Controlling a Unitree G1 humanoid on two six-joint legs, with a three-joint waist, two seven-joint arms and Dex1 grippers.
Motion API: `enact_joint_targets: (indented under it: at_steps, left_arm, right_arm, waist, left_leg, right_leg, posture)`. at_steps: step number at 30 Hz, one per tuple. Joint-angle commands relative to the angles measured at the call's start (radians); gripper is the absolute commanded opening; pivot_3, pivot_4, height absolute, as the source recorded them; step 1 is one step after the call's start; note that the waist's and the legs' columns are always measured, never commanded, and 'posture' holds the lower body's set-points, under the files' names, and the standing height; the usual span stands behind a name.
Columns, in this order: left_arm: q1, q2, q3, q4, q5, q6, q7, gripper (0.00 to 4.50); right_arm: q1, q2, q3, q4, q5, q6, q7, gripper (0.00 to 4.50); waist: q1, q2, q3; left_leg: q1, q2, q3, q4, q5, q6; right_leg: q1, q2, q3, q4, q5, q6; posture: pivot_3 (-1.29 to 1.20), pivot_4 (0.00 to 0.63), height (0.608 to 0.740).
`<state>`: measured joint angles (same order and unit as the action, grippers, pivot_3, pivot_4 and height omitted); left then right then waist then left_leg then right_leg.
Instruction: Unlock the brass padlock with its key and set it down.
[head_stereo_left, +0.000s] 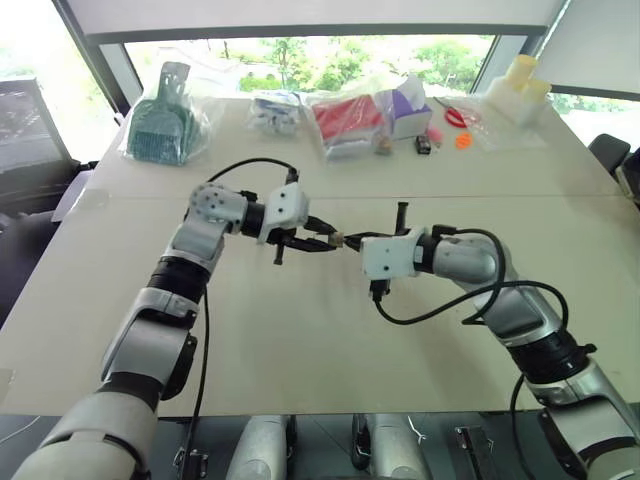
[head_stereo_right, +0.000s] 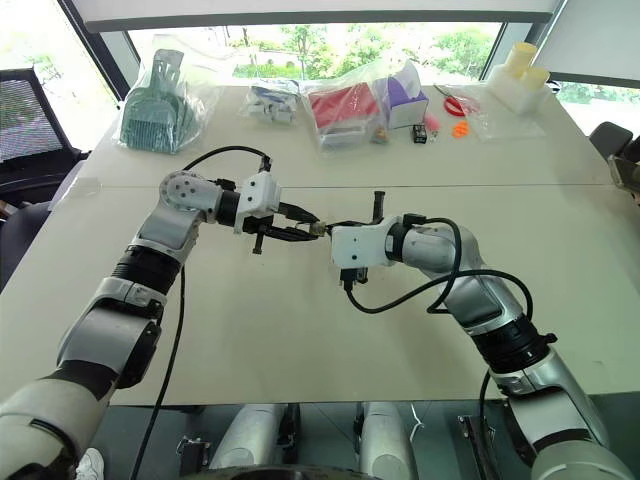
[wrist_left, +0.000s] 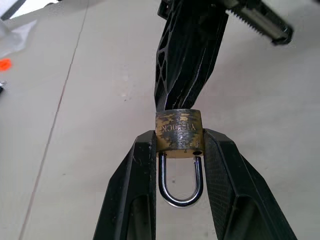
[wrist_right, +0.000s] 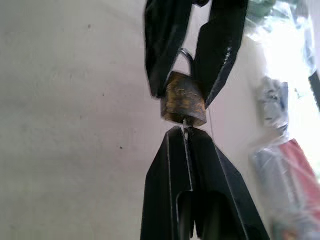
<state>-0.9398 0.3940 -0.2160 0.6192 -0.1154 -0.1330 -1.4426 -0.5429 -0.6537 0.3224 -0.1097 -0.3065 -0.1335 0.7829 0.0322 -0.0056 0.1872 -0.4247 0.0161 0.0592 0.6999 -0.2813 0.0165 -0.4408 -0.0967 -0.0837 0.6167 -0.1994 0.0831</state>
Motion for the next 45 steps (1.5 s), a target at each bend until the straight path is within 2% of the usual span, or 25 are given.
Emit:
enact_joint_targets:
  at_steps: [1,6,14,17,23,34,35,36,41,45]
  left_arm:
    - [-0.036,0.018,0.029,-0.042,-0.060,0.082,-0.054,0.73]
    - [-0.054,0.024,0.035,-0.038,-0.078,0.136,-0.067,0.73]
    - [-0.064,0.023,0.035,-0.027,-0.089,0.167,-0.068,0.73]
    - [-0.061,0.025,0.035,-0.033,-0.092,0.175,-0.069,0.73]
    - [-0.052,0.028,0.035,-0.049,-0.096,0.192,-0.073,0.73]
    - [-0.043,0.042,0.050,-0.073,-0.111,0.265,-0.055,0.73]
    - [-0.043,0.047,0.056,-0.076,-0.115,0.275,-0.052,1.79]
    - [-0.043,0.052,0.061,-0.080,-0.120,0.286,-0.050,2.13]
    - [-0.033,0.081,0.094,-0.126,-0.138,0.310,-0.018,4.47]
    - [-0.016,0.100,0.104,-0.153,-0.142,0.320,-0.008,4.49]
  right_arm:
    - [-0.002,-0.020,-0.009,0.037,-0.045,-0.218,-0.087,1.41]
    - [-0.027,-0.018,-0.020,0.093,-0.086,-0.371,-0.161,4.06]
    - [-0.070,0.008,-0.011,0.156,-0.139,-0.462,-0.229,4.06]
    - [-0.081,0.017,-0.008,0.172,-0.150,-0.476,-0.240,3.21]
    - [-0.087,0.023,-0.002,0.189,-0.172,-0.500,-0.252,0.05]
    - [-0.081,0.029,-0.006,0.188,-0.179,-0.500,-0.253,0.02]
    - [-0.079,0.028,-0.008,0.187,-0.178,-0.499,-0.253,0.00]
    - [-0.078,0.028,-0.008,0.185,-0.177,-0.497,-0.252,0.00]
    - [-0.073,0.025,-0.012,0.182,-0.170,-0.485,-0.246,0.00]
    - [-0.076,0.025,-0.011,0.185,-0.167,-0.482,-0.245,0.00]
  waist:
    - [-0.004,0.000,0.000]
    - [-0.020,0.000,0.000]
    - [-0.022,0.000,0.000]
    - [-0.020,0.000,0.000]
    - [-0.022,0.000,0.000]
    - [-0.021,0.000,0.000]
    - [-0.021,0.000,0.000]
    - [-0.022,0.000,0.000]
    - [-0.022,0.000,0.000]
    - [-0.021,0.000,0.000]
  left_leg:
    - [0.000,0.000,0.000,0.000,0.000,0.000]
    - [0.000,0.000,0.000,0.000,0.000,0.000]
    - [0.000,0.000,0.000,0.000,0.000,-0.001]
    - [0.000,0.000,0.000,0.000,0.000,-0.001]
    - [0.000,0.000,0.000,0.000,0.000,-0.001]
    - [0.000,0.000,0.000,0.000,0.000,-0.001]
    - [0.000,0.000,0.000,0.000,0.000,-0.001]
    - [0.000,0.000,0.000,0.000,0.000,-0.001]
    - [0.000,0.000,-0.001,0.000,0.001,-0.001]
    - [0.000,0.000,0.000,0.000,0.001,-0.001]
  right_leg:
    - [0.000,0.000,0.000,0.000,0.000,0.000]
    - [0.000,0.000,0.000,0.000,0.000,0.000]
    - [0.000,0.000,0.000,0.001,0.000,0.000]
    - [0.000,0.000,0.000,0.000,0.000,0.000]
    - [0.000,0.000,0.000,0.000,0.000,0.000]
    - [0.000,0.000,0.000,0.001,0.000,0.000]
    - [0.000,0.000,0.000,0.001,0.000,0.000]
    - [0.000,0.000,0.000,0.001,0.000,0.000]
    - [0.000,0.000,0.000,0.001,0.000,0.000]
    - [0.000,0.000,0.000,0.001,0.000,0.000]
  posture:
    - [0.00,0.150,0.740]
    - [0.00,0.150,0.740]
    - [0.00,0.150,0.740]
    - [0.00,0.150,0.740]
    - [0.00,0.150,0.740]
    - [0.00,0.150,0.740]
    - [0.00,0.150,0.740]
    - [0.00,0.150,0.740]
    - [0.00,0.150,0.740]
    - [0.00,0.150,0.740]
